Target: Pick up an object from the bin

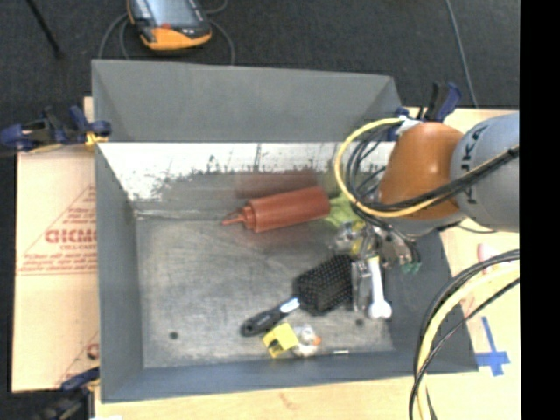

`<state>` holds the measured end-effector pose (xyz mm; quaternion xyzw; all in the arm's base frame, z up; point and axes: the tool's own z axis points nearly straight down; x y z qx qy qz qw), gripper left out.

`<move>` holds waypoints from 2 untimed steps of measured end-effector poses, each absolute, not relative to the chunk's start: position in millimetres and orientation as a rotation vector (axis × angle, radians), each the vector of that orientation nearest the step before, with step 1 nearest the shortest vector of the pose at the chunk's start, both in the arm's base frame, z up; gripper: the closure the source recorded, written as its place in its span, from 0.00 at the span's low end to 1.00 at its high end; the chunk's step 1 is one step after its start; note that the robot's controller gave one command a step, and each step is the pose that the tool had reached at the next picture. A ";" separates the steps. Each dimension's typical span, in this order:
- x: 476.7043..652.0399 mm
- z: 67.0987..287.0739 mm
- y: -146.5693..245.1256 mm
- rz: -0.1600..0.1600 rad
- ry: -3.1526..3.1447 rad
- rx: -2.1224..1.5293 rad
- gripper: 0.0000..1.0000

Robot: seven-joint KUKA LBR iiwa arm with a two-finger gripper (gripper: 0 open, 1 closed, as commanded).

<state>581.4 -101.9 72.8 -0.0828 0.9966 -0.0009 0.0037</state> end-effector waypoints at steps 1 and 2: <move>581.4 72.8 -101.9 -0.003 3.123 -0.260 1.00; 575.9 230.2 -132.7 -0.005 3.129 -0.177 1.00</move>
Offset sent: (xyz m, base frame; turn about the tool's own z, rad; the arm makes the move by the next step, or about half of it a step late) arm -0.0072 -0.0289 0.1553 0.0479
